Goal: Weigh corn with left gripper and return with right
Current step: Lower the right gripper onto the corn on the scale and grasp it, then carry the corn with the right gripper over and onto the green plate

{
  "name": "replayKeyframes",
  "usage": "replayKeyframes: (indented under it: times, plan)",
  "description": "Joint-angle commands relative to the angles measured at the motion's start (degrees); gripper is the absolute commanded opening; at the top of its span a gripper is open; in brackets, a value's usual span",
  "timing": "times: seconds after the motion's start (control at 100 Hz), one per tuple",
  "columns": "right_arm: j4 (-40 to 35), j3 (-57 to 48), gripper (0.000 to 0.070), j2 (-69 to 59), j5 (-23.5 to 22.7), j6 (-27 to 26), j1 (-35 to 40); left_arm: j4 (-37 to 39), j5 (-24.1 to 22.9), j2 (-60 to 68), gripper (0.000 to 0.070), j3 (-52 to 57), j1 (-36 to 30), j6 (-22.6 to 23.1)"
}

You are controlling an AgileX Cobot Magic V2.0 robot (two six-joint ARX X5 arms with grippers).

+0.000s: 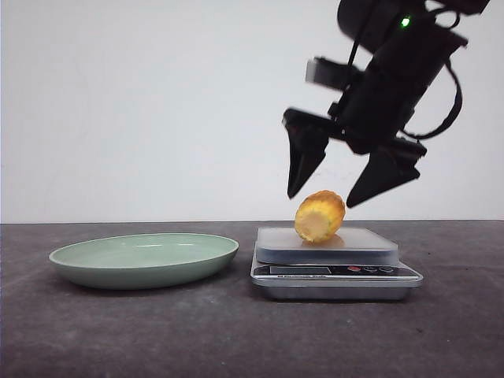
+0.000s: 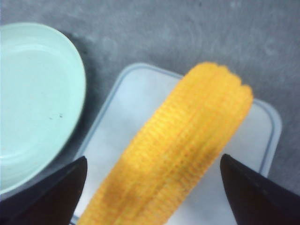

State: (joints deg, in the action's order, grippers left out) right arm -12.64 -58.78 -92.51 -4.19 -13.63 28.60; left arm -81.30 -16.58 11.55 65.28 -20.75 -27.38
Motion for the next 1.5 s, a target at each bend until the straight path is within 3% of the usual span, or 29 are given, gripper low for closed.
replayKeyframes:
  times: [0.0, 0.06, 0.11, 0.15, 0.23, 0.25, 0.52, 0.67, 0.84, 1.15, 1.49]
  plan:
    - [0.68, -0.87, 0.0573, -1.81, 1.25, -1.44, 0.74, -0.98, -0.04, -0.04, 0.0444, 0.61, -0.04, 1.27]
    - [0.63, -0.87, 0.0543, -2.62, 1.53, -1.46, 0.81, -0.96, -0.07, -0.04, 0.0444, 0.61, -0.04, 1.51]
    - [0.5, -0.87, 0.046, -2.99, 1.64, -1.92, 0.81, -0.96, -0.07, -0.04, 0.0444, 0.61, -0.04, 1.84]
    - [0.46, -0.87, 0.0352, -3.19, 1.66, -2.4, 0.9, -0.96, -0.11, -0.04, 0.0444, 0.61, -0.07, 2.12]
    - [0.72, -0.87, 0.0048, -3.28, 1.62, -2.49, 1.16, -0.94, -0.13, -0.04, 0.0441, 0.61, -0.04, 2.54]
    - [0.85, -0.87, 0.0004, -3.28, 1.64, -2.47, 1.25, -0.92, -0.13, -0.04, 0.044, 0.61, -0.04, 2.56]
    - [2.1, -0.92, 0.0, 1.2, 4.24, -1.99, 2.8, -0.9, -0.13, -0.04, 0.044, 0.61, -0.07, 2.84]
    - [2.58, -1.81, 0.0, 8.76, 0.9, -1.25, 4.74, 0.61, -0.13, -0.04, 0.044, 0.61, -0.07, 2.84]
    - [-0.31, -8.41, 0.0, 9.49, 0.61, -1.07, 9.4, 3.74, -0.13, -0.04, 0.044, 0.61, -0.07, 2.89]
    - [0.2, -20.98, 0.0, -5.03, 2.73, -1.62, 19.52, 4.33, -0.31, -0.02, 0.0439, 0.61, -0.04, 3.1]
    - [0.22, -27.98, 0.0, -22.36, 2.71, -5.84, 19.61, 3.63, -0.31, -0.02, 0.0436, 0.61, -0.07, 3.1]
